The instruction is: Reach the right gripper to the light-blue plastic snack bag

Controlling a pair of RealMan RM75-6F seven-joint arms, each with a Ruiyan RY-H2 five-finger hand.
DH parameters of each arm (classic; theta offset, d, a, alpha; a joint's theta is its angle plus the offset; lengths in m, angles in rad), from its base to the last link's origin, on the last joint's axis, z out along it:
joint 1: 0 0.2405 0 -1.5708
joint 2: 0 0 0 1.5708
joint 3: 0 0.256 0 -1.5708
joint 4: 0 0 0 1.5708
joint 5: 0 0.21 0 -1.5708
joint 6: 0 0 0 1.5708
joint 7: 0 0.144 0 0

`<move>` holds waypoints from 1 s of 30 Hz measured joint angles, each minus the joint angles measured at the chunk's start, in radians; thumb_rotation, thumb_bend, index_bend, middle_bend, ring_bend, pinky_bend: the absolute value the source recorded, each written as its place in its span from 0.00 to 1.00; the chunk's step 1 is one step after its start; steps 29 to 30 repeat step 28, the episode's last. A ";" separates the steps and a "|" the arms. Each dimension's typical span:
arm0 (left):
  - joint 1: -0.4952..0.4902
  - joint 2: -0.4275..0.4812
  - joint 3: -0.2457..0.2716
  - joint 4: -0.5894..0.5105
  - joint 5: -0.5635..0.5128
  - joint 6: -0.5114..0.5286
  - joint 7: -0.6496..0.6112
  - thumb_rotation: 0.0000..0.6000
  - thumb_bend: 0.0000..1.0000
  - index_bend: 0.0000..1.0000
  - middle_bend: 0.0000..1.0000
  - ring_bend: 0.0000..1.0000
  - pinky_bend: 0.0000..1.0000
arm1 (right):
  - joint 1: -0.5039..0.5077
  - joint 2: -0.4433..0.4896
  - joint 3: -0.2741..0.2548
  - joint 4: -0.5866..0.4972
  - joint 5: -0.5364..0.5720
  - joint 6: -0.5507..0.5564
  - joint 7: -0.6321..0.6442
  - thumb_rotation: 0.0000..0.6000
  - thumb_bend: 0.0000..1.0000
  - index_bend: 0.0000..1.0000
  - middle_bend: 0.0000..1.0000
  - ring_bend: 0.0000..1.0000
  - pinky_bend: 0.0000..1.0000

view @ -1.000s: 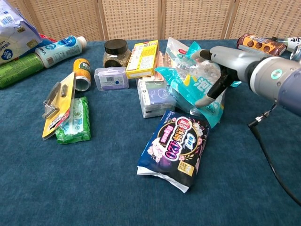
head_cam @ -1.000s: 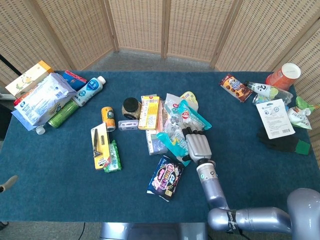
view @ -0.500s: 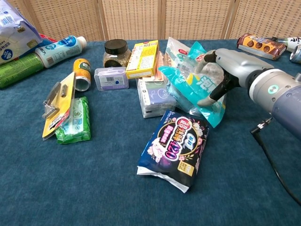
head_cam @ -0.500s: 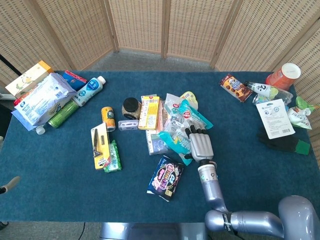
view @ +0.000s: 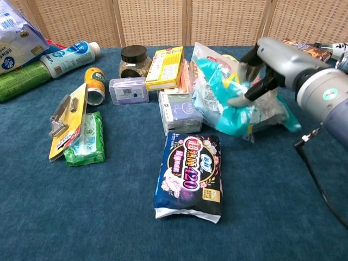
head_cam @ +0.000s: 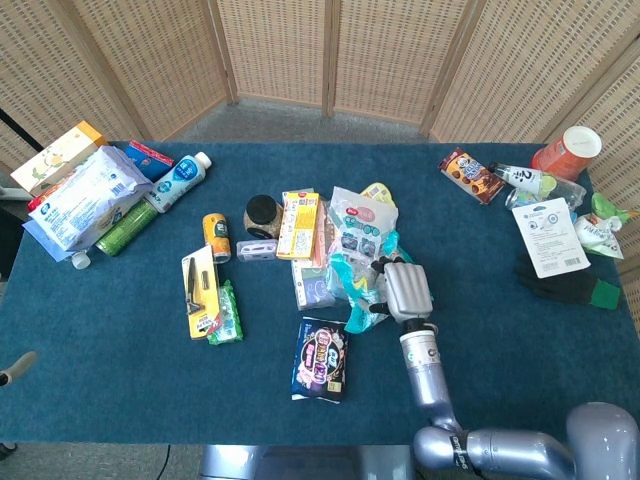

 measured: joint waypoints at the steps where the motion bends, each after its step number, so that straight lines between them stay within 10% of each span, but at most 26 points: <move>1: -0.001 -0.001 0.000 0.000 0.001 -0.002 0.001 1.00 0.00 0.10 0.00 0.00 0.00 | -0.002 0.010 0.006 -0.016 -0.007 0.006 -0.005 1.00 0.17 0.65 0.64 0.38 0.69; 21: -0.012 -0.018 0.008 -0.008 0.015 -0.025 0.032 1.00 0.00 0.10 0.00 0.00 0.00 | 0.061 0.229 0.282 -0.344 -0.009 0.079 -0.220 1.00 0.19 0.65 0.64 0.38 0.69; 30: -0.013 -0.019 0.010 -0.007 0.020 -0.027 0.031 1.00 0.00 0.10 0.00 0.00 0.00 | 0.090 0.245 0.309 -0.380 0.020 0.102 -0.259 1.00 0.20 0.65 0.64 0.38 0.69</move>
